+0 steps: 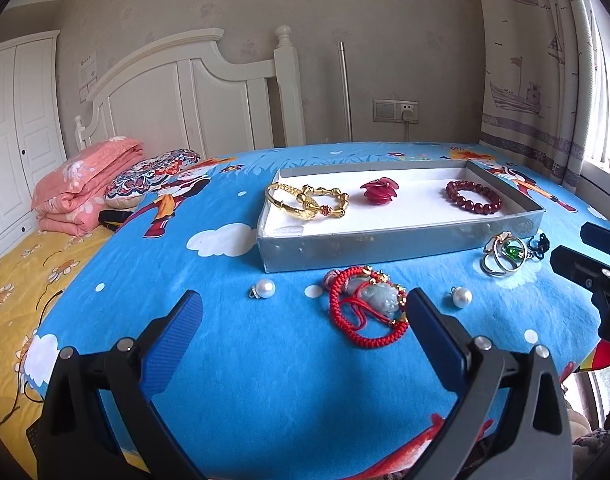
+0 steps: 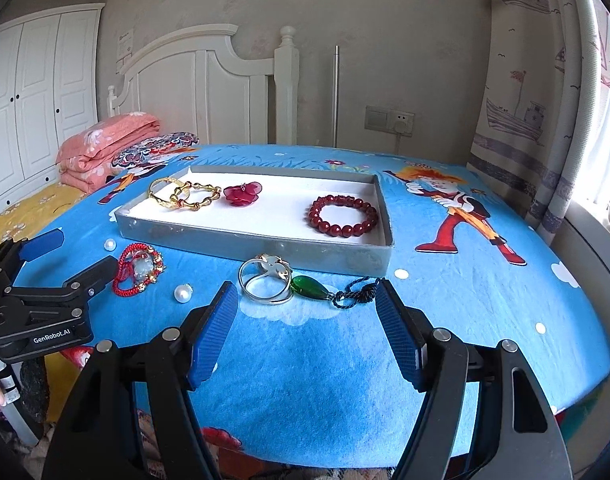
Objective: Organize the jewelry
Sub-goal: 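Withdraw both open tools from the tray back over the remaining jewelry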
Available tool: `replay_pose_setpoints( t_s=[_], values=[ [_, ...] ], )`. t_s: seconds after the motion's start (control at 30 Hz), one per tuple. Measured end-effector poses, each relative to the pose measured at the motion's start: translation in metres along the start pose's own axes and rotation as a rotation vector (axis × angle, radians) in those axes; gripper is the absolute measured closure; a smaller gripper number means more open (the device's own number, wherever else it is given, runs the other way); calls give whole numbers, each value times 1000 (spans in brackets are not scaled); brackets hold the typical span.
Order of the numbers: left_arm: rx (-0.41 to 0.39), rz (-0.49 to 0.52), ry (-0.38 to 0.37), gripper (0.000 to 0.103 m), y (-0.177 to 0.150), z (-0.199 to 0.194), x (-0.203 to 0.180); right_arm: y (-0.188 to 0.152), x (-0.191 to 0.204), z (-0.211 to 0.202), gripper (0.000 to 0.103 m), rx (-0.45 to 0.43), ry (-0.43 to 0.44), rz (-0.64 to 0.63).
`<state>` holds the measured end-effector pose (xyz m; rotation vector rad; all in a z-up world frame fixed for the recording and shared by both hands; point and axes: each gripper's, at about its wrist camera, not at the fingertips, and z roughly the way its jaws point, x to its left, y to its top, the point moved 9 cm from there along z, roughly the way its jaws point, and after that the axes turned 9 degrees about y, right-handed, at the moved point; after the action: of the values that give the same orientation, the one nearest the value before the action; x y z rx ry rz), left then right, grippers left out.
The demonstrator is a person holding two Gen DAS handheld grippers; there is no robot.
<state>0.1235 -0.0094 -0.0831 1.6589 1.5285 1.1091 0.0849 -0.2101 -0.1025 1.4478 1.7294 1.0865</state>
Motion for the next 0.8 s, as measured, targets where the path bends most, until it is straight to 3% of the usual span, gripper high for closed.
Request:
replay_pose_setpoints(
  t_s=[0.8],
  values=[
    [56,-47,-28,5,-8,12,2,-5,5,-6,35,-24,4,-15]
  ],
)
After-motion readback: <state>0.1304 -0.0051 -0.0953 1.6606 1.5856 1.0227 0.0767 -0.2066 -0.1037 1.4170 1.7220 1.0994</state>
